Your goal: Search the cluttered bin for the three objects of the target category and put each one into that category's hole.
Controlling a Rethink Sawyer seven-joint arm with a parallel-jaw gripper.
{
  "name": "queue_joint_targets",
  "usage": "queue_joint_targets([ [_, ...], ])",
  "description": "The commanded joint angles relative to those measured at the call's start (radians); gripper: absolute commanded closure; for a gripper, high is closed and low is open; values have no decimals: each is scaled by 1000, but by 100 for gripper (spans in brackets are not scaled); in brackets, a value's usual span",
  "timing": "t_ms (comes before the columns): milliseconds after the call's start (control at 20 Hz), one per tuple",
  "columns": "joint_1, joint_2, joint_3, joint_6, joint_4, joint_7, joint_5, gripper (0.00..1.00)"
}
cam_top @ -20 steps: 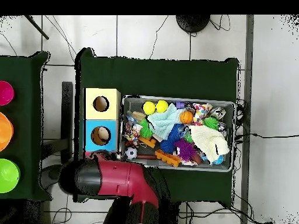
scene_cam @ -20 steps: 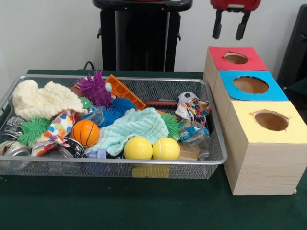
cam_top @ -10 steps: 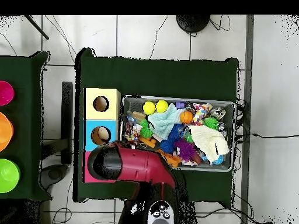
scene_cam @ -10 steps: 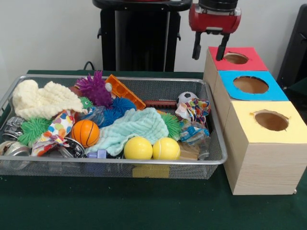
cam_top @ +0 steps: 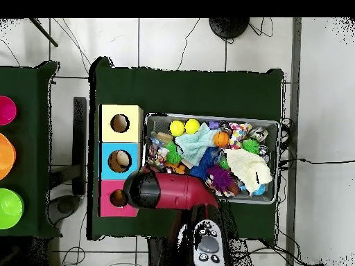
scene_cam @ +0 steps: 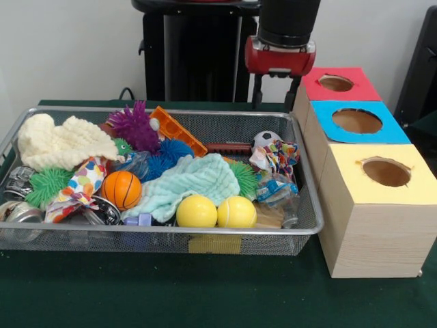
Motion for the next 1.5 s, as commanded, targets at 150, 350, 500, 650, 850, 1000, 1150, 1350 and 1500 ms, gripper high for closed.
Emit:
queue_joint_targets([
  [150, -97, 158, 155, -128, -63, 3, -104, 0],
  [350, -124, 194, 179, -146, -79, 6, -128, 0],
  [500, -117, 197, 176, -144, -83, 24, -141, 0],
  [650, -116, 190, 177, -158, -63, 43, -157, 0],
  [850, -126, 192, 184, -177, -47, 57, -174, 0],
  [1000, -141, 190, 195, -170, -50, 52, -185, 0],
  [1150, -161, 179, 206, -154, -57, 34, -202, 0],
  [1350, -176, 156, 222, -121, -63, 26, -212, 0],
  [1500, -189, 143, 238, -80, -71, 17, -208, 0],
])
